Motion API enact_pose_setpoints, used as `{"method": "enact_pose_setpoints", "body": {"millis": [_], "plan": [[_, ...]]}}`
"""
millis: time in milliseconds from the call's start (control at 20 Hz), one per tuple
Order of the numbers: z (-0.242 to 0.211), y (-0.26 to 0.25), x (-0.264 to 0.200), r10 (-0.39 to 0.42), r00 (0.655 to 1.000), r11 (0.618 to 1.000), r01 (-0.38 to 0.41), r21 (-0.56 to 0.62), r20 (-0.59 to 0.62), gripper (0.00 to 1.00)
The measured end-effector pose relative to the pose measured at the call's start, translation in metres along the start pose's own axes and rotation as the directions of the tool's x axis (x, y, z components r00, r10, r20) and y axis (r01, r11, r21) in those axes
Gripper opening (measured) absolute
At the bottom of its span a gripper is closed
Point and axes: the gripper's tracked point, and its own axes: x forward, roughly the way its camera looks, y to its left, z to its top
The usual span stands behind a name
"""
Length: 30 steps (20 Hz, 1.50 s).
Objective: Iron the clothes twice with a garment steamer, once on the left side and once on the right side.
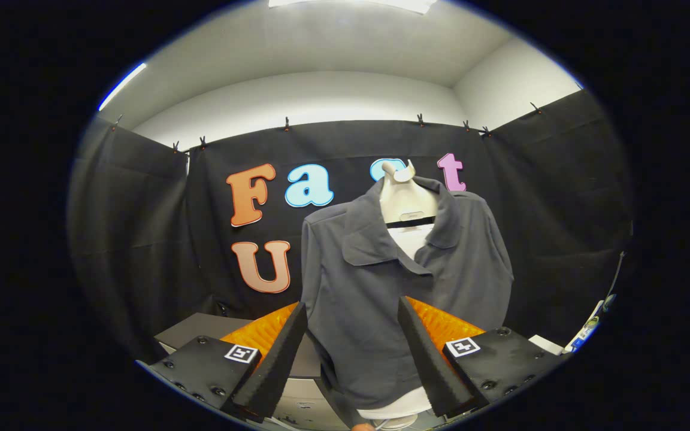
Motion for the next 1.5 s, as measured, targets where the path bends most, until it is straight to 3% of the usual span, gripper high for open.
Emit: {"method": "enact_pose_setpoints", "body": {"millis": [350, 800, 1100, 1400, 1500], "plan": [[-0.025, 0.112, 0.03, 0.195, 0.977, 0.981, -0.195, 0.003, -0.089, 0.98], [-0.08, 0.225, 0.094, 0.298, 0.92, 0.952, -0.305, 0.013, -0.256, 0.98], [-0.152, 0.257, 0.147, 0.237, 0.873, 0.962, -0.273, -0.023, -0.425, 0.98], [-0.231, 0.278, 0.189, 0.192, 0.768, 0.979, -0.196, 0.061, -0.611, 0.98], [-0.248, 0.281, 0.202, 0.164, 0.752, 0.985, -0.158, 0.067, -0.638, 0.99]]}}
